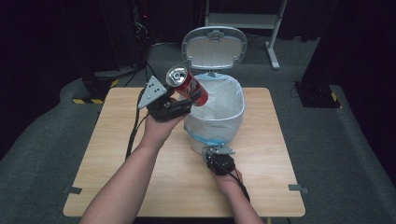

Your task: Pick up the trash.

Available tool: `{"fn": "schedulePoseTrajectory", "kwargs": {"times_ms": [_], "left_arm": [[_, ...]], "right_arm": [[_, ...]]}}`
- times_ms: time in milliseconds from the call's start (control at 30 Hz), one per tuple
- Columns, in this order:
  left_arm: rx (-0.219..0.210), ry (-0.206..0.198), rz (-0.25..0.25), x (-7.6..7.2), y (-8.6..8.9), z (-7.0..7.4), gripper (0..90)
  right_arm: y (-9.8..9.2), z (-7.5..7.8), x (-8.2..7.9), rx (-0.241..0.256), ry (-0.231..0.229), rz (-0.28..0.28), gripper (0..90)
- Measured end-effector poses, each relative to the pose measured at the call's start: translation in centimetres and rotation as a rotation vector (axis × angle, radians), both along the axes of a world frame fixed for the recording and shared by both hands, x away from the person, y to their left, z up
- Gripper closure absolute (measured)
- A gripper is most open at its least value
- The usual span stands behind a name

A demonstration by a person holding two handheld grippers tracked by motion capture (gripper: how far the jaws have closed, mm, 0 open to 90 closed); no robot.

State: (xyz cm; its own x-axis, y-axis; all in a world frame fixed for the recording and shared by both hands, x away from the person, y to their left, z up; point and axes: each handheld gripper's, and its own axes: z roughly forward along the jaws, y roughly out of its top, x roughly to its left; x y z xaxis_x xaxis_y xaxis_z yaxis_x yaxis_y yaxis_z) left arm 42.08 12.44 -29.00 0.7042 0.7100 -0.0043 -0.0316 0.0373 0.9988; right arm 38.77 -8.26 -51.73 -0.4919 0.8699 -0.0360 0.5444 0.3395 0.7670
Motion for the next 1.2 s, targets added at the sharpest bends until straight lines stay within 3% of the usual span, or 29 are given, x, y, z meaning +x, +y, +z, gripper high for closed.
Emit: {"fn": "schedulePoseTrajectory", "kwargs": {"times_ms": [400,733,767,800,833,867,1200], "left_arm": [[0.023,0.014,-0.002,3.2,-2.7,1.3,33.7],[0.079,0.076,-0.013,5.1,-3.7,1.3,33.0],[0.091,0.082,0.020,5.2,-3.8,1.3,29.9],[0.110,0.080,0.056,5.2,-3.9,1.2,19.2],[0.118,0.085,0.070,5.3,-3.8,1.2,11.3],[0.118,0.090,0.071,5.3,-3.6,1.2,9.1],[0.108,0.102,0.007,4.8,-2.7,0.7,12.5]], "right_arm": [[0.0,0.0,0.0,-0.001,-0.003,0.003,64.0],[0.0,0.0,-0.1,-0.003,0.001,-0.004,64.0],[0.0,0.0,-0.1,-0.002,-0.002,0.001,64.0],[0.0,0.0,0.0,0.000,-0.001,0.001,64.0],[0.0,0.0,-0.1,0.001,-0.001,0.000,64.0],[0.0,0.0,-0.1,-0.004,-0.002,-0.001,64.0],[0.0,0.0,-0.1,-0.003,-0.002,0.001,64.0]]}}
